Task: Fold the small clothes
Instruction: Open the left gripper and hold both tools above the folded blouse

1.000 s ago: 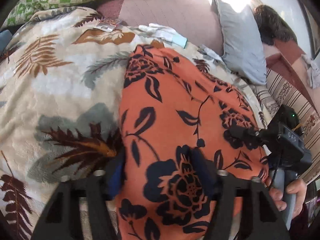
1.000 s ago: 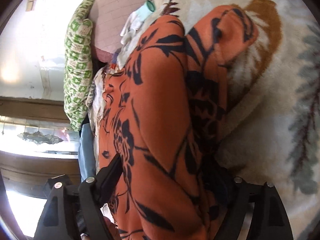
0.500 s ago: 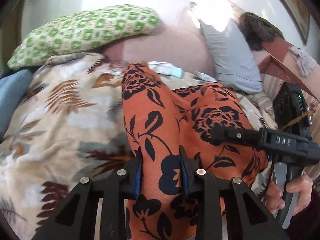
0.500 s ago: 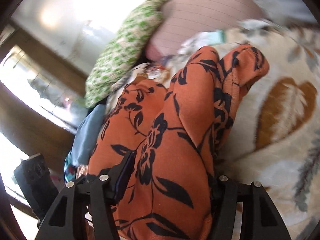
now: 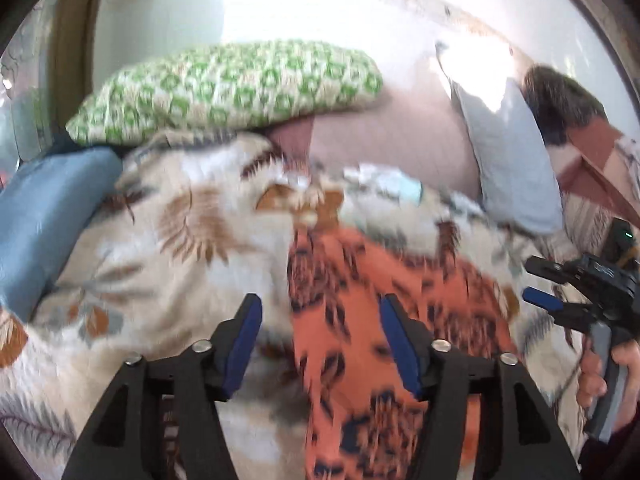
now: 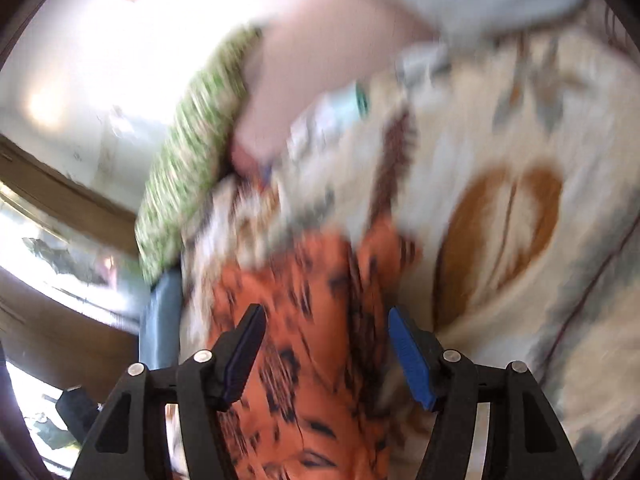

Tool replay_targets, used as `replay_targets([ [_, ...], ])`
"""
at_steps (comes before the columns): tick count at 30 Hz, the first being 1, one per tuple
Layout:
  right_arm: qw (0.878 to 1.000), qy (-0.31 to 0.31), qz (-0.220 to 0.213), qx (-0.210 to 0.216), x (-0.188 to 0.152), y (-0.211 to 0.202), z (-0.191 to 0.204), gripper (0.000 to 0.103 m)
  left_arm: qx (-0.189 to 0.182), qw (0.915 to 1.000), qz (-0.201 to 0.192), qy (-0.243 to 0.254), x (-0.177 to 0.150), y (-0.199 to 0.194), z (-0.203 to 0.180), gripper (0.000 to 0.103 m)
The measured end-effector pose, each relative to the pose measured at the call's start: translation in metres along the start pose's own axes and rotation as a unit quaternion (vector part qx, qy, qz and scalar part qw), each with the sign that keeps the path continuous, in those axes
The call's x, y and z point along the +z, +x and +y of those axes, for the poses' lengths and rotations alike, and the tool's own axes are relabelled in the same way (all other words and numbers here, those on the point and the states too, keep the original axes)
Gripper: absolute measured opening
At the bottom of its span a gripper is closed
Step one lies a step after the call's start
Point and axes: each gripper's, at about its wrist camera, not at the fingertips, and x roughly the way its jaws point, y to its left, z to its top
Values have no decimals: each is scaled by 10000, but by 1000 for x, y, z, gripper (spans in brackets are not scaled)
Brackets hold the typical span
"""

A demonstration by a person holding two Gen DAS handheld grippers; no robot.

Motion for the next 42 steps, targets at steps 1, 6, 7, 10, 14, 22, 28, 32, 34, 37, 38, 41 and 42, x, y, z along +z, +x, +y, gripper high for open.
replay_targets([
  [1, 9998, -137, -77, 90, 3, 4, 14, 68, 25, 10000, 32, -51, 4, 8, 0, 63],
  [6, 9955, -589, 310, 675, 6, 51, 48, 63, 247, 9983, 504, 165, 11, 63, -18, 63],
  [7, 9950, -650, 399, 639, 5, 64, 51, 62, 399, 9966, 664, 268, 11, 75, -19, 63],
  [10, 9943, -532, 860, 328, -7, 92, 41, 60, 641, 9873, 1438, 206, -3, 113, -4, 67],
  [14, 9943, -189, 1030, 189, -14, 106, 10, 49, 147, 9831, 1730, -574, -6, 122, 29, 76],
  [22, 9910, -599, 1069, 549, -35, 52, 40, 49, 181, 9911, 1239, -448, -10, 63, 25, 75],
  [28, 9859, -960, 1335, 304, -91, 24, 52, 49, 581, 9900, 1241, 330, -46, 25, 4, 75],
  [32, 9815, -1066, 1566, -263, -135, 27, 37, 50, 657, 9838, 1469, 787, -85, 28, 1, 77],
  [34, 9821, -1096, 1505, -288, -147, 28, 31, 50, 620, 9852, 1446, 684, -88, 26, 5, 80],
  [37, 9794, -1410, 1365, -466, -155, 27, 36, 50, 772, 9848, 1373, 738, -92, 31, 6, 92],
  [38, 9803, -1375, 1342, -466, -155, 29, 34, 50, 800, 9850, 1410, 593, -93, 33, 10, 98],
  [41, 9852, -1096, 1290, -273, -155, 30, 22, 50, 711, 9850, 1573, -10, -95, 38, 22, 103],
  [42, 9862, -1017, 1288, -211, -154, 30, 19, 50, 706, 9855, 1541, -44, -97, 36, 21, 103],
])
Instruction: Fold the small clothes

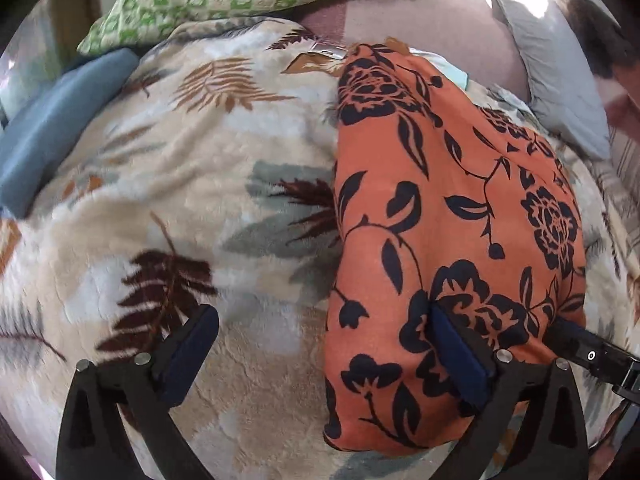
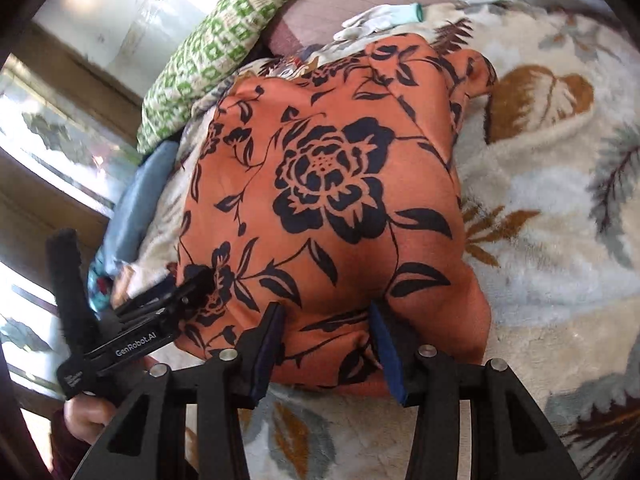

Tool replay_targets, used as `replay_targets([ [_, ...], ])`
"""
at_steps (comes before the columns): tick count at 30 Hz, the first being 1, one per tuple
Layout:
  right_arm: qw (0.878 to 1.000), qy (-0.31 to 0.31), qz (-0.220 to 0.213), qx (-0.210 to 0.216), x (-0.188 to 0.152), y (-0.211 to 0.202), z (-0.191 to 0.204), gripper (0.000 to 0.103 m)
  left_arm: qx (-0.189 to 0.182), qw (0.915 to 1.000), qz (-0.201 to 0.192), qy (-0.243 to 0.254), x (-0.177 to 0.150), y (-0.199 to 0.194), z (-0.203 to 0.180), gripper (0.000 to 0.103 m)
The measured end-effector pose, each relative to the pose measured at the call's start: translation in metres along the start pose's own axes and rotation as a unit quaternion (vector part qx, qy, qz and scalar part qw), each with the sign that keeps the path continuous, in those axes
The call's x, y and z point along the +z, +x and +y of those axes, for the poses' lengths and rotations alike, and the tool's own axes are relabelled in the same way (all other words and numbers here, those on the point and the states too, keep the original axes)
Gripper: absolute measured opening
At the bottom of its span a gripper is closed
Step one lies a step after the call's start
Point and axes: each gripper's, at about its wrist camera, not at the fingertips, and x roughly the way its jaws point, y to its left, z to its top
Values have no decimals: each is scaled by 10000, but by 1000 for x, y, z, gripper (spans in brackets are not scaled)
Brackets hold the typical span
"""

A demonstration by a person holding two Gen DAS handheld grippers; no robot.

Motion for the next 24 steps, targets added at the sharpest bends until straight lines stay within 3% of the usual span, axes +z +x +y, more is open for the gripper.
replay_targets([
  [5, 9997, -75, -174, 151, -6, -4, -6, 50, 500, 9967, -506, 399, -12, -16, -20, 103],
  [18, 9895, -577, -1317, -122, -42, -92, 25, 53, 602, 9895, -1280, 310, -52, -103, -20, 103],
  [24, 9822, -917, -1625, -204, -62, -132, 43, 57, 780, 9799, -1780, 462, -62, -154, -22, 103],
])
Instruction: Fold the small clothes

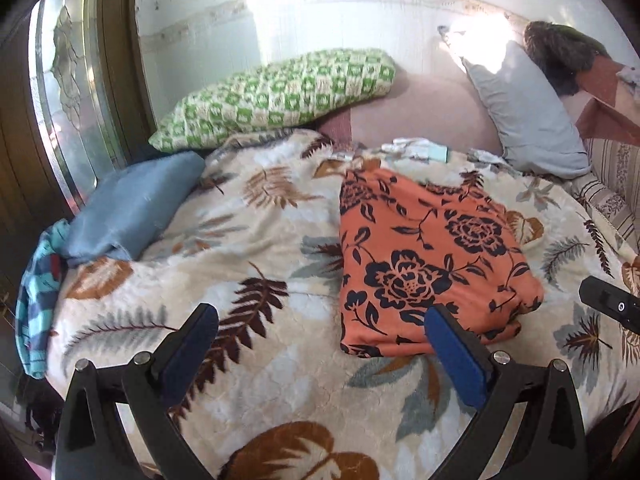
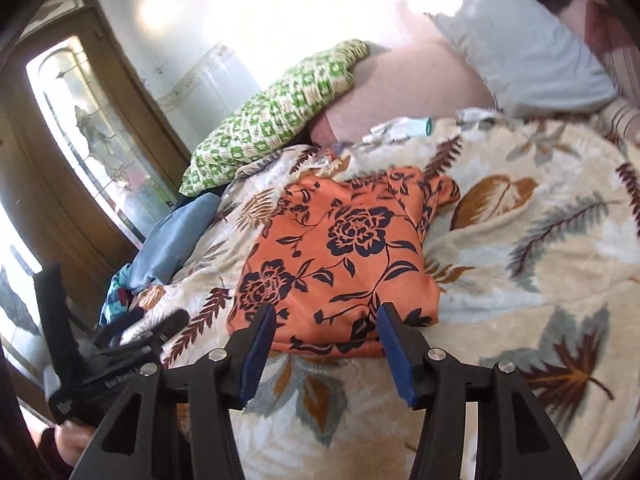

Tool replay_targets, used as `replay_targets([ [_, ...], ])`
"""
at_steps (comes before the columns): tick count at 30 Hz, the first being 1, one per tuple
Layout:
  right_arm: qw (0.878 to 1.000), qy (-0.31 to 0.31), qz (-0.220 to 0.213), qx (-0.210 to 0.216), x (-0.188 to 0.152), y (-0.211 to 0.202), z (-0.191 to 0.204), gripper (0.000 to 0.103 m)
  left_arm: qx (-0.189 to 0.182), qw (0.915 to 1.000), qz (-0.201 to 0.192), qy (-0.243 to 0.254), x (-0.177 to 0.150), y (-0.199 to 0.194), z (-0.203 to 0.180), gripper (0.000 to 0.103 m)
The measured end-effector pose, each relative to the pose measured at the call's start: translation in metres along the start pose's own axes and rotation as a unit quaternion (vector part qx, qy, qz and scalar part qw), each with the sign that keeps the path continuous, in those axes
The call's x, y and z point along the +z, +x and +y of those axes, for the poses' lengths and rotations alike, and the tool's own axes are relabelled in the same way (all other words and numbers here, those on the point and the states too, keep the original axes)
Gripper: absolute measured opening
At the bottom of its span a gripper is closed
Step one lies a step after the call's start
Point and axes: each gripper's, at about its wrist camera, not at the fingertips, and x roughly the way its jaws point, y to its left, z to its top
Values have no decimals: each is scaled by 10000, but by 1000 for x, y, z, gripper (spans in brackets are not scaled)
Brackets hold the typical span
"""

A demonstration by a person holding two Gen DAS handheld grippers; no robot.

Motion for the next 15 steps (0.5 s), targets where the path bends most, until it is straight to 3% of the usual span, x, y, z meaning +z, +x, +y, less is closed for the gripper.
replay_targets([
  [12, 9977, -352, -583, -31, -8, -73, 26, 60, 181, 9980, -579, 189, 17, -76, -11, 103],
  [15, 9965, -503, -651, -132, -11, -81, 31, 65, 205, 9975, -642, 230, 16, -87, -14, 103],
])
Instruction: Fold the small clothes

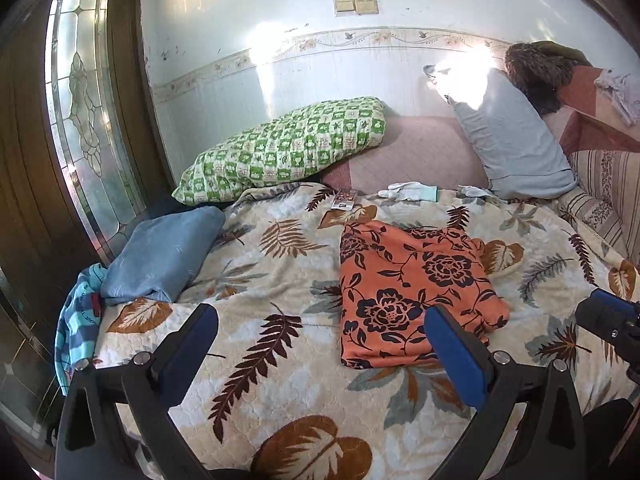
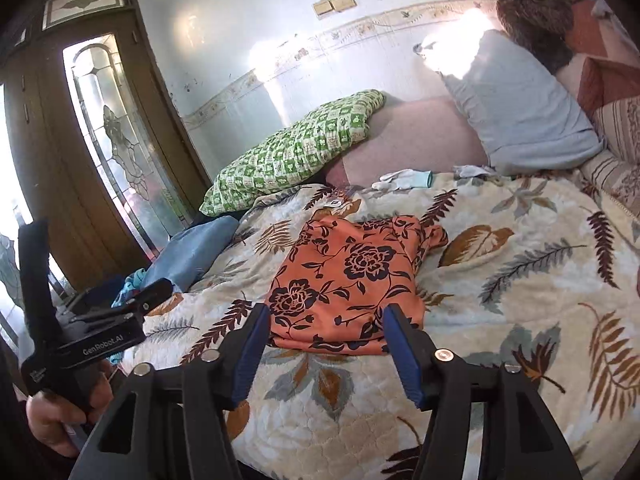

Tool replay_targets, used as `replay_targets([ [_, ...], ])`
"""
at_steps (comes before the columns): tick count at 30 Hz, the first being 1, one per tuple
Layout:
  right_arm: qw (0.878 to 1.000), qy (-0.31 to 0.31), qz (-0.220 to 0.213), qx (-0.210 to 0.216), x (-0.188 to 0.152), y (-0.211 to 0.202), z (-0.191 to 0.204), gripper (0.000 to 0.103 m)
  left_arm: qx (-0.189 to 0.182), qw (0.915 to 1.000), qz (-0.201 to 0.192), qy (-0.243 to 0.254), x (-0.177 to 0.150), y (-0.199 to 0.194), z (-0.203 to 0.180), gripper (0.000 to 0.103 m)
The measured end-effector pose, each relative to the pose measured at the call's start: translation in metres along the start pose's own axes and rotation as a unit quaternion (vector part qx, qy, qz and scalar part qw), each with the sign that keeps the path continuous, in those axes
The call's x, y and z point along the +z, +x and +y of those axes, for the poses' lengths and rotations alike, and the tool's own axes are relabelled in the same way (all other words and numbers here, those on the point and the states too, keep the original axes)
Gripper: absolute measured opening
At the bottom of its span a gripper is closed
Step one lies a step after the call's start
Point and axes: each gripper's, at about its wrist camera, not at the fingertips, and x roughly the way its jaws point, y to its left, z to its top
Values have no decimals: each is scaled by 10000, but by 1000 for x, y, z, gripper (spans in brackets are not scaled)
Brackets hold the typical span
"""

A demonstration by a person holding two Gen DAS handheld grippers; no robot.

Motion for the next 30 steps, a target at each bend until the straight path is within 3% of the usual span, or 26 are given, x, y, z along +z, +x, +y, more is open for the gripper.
replay_targets([
  [2, 9999, -61, -13, -84, -1, -1, 0, 66, -128, 9999, 31, -21, -1, 0, 1, 103],
  [6, 9988, 84, 356, -316, -8, 16, -14, 69, -284, 9980, 521, -233, -14, 30, 12, 103],
  [10, 9933, 773, 833, -228, -24, 44, -46, 69, -200, 9942, 932, -498, -32, 73, 27, 103],
  [16, 9865, 1247, 1061, -38, -22, 85, -73, 68, -213, 9908, 1191, -612, -30, 132, 23, 103],
  [18, 9861, 1239, 1106, -63, -15, 104, -79, 52, -275, 9908, 1202, -557, -28, 151, 14, 103],
  [20, 9843, 1317, 1172, -35, -10, 123, -83, 46, -326, 9905, 1253, -456, -28, 169, 4, 103],
  [23, 9819, 1400, 1279, -15, -6, 146, -88, 43, -377, 9892, 1381, -326, -32, 191, -7, 103],
  [26, 9823, 1280, 1369, 12, 0, 167, -84, 43, -251, 9825, 1846, -83, -46, 218, -17, 103],
  [30, 9709, 1269, 2028, -127, -2, 208, -92, 43, -391, 9828, 1793, -182, -31, 217, -11, 103],
])
